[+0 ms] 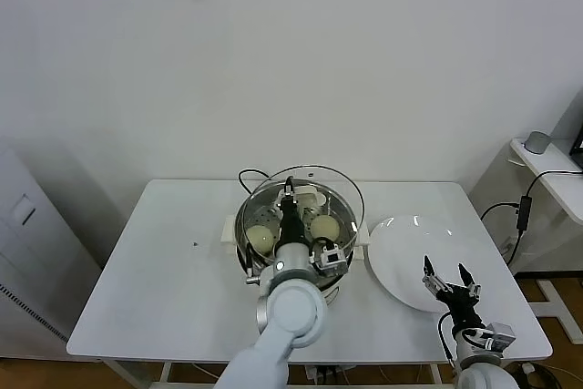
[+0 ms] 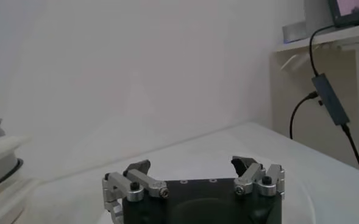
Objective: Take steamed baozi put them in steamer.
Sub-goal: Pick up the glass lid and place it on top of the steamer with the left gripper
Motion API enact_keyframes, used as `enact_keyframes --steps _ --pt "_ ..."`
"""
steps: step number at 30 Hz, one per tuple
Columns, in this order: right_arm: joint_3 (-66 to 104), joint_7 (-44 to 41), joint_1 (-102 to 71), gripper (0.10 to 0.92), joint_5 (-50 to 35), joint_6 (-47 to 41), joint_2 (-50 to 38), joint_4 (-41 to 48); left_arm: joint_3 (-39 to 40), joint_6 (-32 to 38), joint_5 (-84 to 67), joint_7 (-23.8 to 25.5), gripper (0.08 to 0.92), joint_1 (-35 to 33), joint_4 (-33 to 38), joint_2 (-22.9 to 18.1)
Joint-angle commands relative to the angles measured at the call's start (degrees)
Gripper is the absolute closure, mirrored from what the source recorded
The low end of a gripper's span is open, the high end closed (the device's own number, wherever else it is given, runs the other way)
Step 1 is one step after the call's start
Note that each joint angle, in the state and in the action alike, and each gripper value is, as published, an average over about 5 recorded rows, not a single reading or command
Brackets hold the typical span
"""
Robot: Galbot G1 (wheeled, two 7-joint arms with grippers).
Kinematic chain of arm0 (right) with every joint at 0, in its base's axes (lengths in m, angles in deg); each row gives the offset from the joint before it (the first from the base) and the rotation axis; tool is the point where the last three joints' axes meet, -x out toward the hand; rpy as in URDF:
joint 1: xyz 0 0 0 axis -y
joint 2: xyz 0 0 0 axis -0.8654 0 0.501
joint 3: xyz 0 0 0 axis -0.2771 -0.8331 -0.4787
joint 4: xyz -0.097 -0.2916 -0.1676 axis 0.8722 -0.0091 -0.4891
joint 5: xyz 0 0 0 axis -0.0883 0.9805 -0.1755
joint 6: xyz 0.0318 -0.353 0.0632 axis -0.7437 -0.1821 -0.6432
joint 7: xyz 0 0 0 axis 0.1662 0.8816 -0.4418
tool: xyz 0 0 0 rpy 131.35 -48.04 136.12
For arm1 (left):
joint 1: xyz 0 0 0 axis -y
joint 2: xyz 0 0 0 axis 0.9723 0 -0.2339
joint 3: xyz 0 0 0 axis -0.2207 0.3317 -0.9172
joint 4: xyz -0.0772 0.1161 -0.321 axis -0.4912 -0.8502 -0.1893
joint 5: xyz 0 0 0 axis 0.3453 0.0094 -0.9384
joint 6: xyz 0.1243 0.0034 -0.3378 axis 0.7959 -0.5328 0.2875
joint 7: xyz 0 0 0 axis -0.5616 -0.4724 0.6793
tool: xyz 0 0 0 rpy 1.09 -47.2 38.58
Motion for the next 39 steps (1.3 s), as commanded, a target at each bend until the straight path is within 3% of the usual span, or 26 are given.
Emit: enact_keyframes --steps 1,39 --pt "0.16 -0.04 -0.02 0.203 0.13 0.01 0.16 0.02 2.12 -2.81 7.16 -0.48 0.871 -1.27 -1.84 -2.85" --pt "-0.21 -0.23 0.4 0.203 0.67 0.26 0.64 0.93 0.17 -2.81 7.47 -0.39 0.871 -0.88 -7.07 -2.85"
